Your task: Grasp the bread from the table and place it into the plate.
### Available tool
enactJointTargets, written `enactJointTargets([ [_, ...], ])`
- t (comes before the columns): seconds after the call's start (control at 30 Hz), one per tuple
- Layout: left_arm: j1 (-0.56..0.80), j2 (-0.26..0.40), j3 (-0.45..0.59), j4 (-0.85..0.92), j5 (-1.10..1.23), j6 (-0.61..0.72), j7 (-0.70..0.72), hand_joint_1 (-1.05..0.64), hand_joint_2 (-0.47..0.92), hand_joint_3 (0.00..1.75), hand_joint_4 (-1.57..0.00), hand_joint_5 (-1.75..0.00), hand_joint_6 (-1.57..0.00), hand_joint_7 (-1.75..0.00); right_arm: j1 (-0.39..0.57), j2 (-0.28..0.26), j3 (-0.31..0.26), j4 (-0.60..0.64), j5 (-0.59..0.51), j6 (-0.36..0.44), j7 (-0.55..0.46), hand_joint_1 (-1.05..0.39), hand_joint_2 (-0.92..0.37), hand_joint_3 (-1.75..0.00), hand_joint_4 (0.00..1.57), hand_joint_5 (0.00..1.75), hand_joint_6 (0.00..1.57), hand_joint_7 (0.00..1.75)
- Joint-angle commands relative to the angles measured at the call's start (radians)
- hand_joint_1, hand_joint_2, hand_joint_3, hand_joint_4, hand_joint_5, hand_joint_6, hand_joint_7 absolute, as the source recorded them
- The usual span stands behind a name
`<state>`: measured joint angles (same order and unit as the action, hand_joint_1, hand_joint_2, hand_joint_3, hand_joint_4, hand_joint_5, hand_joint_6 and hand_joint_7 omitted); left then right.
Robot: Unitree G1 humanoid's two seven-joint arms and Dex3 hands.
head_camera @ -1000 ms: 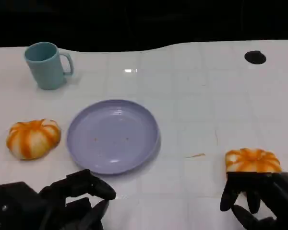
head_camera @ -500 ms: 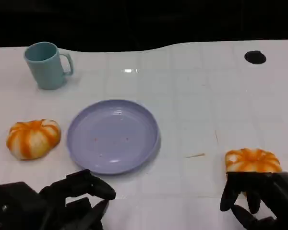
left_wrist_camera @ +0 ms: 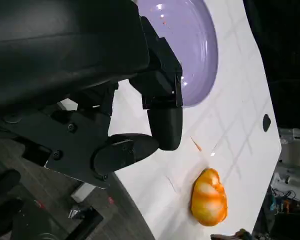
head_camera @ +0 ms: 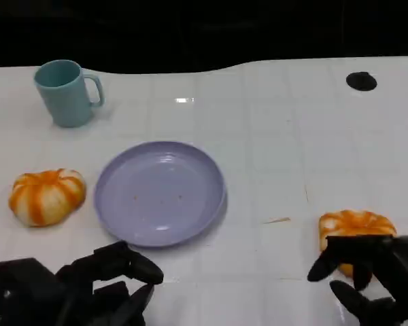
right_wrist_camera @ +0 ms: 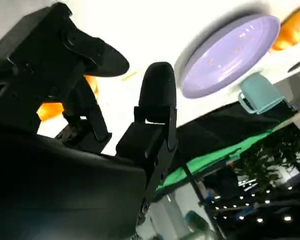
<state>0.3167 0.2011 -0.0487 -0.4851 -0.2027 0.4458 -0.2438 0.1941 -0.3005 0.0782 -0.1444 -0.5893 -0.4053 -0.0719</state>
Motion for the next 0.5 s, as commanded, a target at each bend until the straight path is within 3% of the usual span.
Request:
enactJointTargets([
  [0.03,-0.004,0.009,0.004,-0.002,0.007,-0.002,0.001,-0.28,0.79,0.69,-0.65,-1.75,-0.62,-1.3,0.013,-0.023,-0.015,-0.073,-0.081,0.063,-0.007,-0.23,-0.31,-0.91,0.8,1.14,0.97,0.42],
  [0.13,-0.002,0.005,0.006,-0.005,0.0,0.006,0.003,-0.28,0.79,0.69,-0.65,-1.75,-0.62,-1.3,0.021,-0.031,-0.014,-0.134,-0.146,0.126,0.019,-0.24,-0.33,-0.82,0.72,0.96,0.93,0.29],
  [0.27,0.0,0.008,0.004,-0.005,0.004,-0.002,0.0,-0.28,0.79,0.69,-0.65,-1.75,-0.62,-1.3,0.025,-0.049,-0.01,-0.217,-0.224,0.208,0.081,-0.25,-0.39,-0.64,0.64,0.56,0.85,0.11],
  [0.4,0.002,0.009,0.001,-0.002,0.012,-0.016,0.0,-0.27,0.79,0.69,-0.66,-1.75,-0.62,-1.3,0.026,-0.061,-0.005,-0.269,-0.272,0.267,0.133,-0.26,-0.44,-0.5,0.54,0.4,0.77,0.02],
  [0.5,0.002,0.007,0.002,0.0,0.01,-0.016,0.001,-0.27,0.78,0.69,-0.66,-1.75,-0.62,-1.3,0.025,-0.073,0.001,-0.31,-0.324,0.312,0.185,-0.29,-0.54,-0.32,0.39,0.3,0.6,0.0],
])
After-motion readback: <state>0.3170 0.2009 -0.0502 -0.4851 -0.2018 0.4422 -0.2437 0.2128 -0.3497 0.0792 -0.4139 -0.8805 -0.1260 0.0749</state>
